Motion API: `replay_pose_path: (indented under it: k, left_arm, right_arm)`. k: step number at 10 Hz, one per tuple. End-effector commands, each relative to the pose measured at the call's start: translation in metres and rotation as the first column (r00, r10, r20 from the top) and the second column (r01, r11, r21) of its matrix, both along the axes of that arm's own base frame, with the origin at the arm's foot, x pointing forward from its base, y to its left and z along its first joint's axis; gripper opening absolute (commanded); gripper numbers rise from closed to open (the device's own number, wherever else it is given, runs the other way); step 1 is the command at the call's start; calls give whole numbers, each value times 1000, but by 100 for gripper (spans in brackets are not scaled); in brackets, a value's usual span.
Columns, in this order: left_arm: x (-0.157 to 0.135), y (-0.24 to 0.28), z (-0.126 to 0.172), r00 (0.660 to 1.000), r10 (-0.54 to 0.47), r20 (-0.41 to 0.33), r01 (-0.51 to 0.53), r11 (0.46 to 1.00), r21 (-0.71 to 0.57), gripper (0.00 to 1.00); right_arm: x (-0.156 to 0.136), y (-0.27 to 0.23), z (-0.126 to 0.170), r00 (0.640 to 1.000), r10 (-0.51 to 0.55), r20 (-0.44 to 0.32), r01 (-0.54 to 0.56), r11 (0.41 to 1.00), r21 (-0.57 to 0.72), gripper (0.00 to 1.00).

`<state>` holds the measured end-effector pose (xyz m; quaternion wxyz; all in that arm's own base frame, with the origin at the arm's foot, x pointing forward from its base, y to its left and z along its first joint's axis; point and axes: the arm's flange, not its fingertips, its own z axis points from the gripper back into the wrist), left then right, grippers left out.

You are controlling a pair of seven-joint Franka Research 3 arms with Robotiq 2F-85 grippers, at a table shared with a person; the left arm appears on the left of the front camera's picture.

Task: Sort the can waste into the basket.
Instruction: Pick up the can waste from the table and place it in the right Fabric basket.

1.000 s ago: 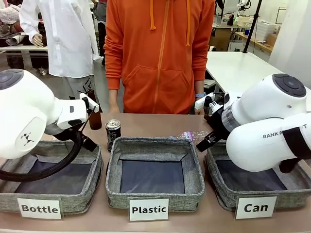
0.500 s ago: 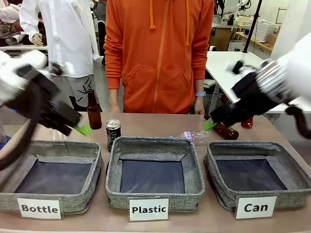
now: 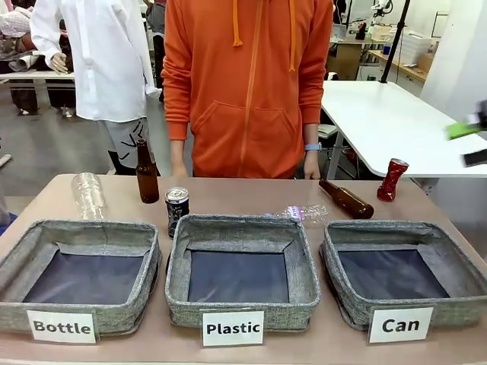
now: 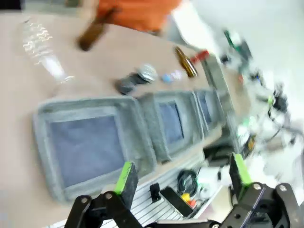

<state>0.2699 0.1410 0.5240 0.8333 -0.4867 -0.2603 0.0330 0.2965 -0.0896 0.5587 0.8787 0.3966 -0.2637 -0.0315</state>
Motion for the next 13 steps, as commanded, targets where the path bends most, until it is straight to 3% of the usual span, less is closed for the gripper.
replay_pose_path:
  k: [1,2,3,5,6,11,12,13]
  left_arm:
    - [-24,43,-66,979,195,-62,-200,976,-84,100]
    - [-44,68,-91,937,330,-114,-344,929,-137,100]
    - [-53,78,-108,908,393,-145,-414,895,-166,100]
    - [-60,93,-109,875,460,-153,-481,864,-151,100]
    - [-56,136,-94,893,408,-189,-436,890,-137,100]
    - [-55,133,-95,885,413,-213,-445,886,-129,100]
    - [-47,102,-81,940,299,-162,-306,952,-21,100]
    - [-24,77,-68,978,172,-117,-162,983,84,100]
  right_arm:
    - [-35,-44,-66,993,-114,42,107,985,135,100]
    - [-46,-71,-82,983,-175,46,163,967,197,100]
    - [-52,-86,-94,978,-199,61,180,957,229,100]
    - [-57,-93,-110,966,-255,38,238,937,256,100]
    - [-38,-138,-62,969,-248,13,239,946,221,100]
    - [-38,-138,-62,969,-248,13,239,946,221,100]
    - [-38,-138,-62,969,-248,13,239,946,221,100]
    - [-38,-138,-62,969,-248,13,239,946,221,100]
